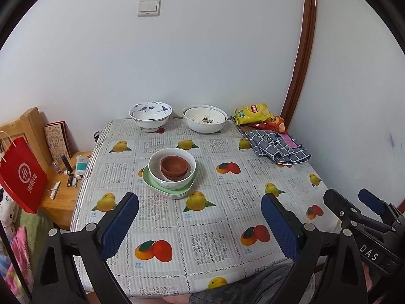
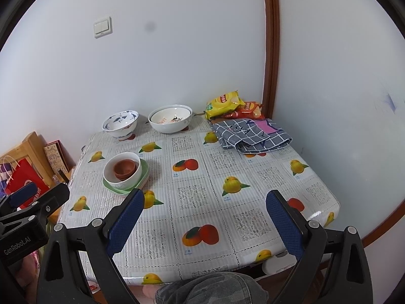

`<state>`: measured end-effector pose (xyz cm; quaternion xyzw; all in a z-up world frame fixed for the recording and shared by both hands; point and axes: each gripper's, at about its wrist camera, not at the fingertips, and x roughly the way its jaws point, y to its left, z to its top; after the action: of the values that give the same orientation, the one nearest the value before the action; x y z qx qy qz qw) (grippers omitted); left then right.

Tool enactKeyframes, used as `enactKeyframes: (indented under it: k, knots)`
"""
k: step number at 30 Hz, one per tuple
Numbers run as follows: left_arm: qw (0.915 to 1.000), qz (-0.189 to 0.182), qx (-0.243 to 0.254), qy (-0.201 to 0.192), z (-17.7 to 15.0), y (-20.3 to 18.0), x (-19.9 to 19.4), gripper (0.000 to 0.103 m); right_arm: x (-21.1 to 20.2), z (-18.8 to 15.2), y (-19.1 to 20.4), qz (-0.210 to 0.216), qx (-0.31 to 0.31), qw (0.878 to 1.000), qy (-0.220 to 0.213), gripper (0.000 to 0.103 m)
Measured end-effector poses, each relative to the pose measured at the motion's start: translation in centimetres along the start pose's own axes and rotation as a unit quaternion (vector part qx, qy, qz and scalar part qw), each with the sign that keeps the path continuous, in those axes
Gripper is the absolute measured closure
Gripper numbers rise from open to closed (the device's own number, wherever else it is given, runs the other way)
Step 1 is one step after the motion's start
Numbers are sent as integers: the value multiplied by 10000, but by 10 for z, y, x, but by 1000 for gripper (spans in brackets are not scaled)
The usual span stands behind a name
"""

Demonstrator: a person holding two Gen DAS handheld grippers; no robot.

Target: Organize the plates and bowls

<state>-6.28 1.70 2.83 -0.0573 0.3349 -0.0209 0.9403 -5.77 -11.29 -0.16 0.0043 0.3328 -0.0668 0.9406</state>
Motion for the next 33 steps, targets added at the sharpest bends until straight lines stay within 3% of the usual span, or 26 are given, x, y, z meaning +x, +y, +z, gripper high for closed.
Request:
enactKeyframes:
  k: [33]
  knots:
    - [10000,9,10,27,-1,-1,2,5,0,-4,-4,60,44,10000,-26,7]
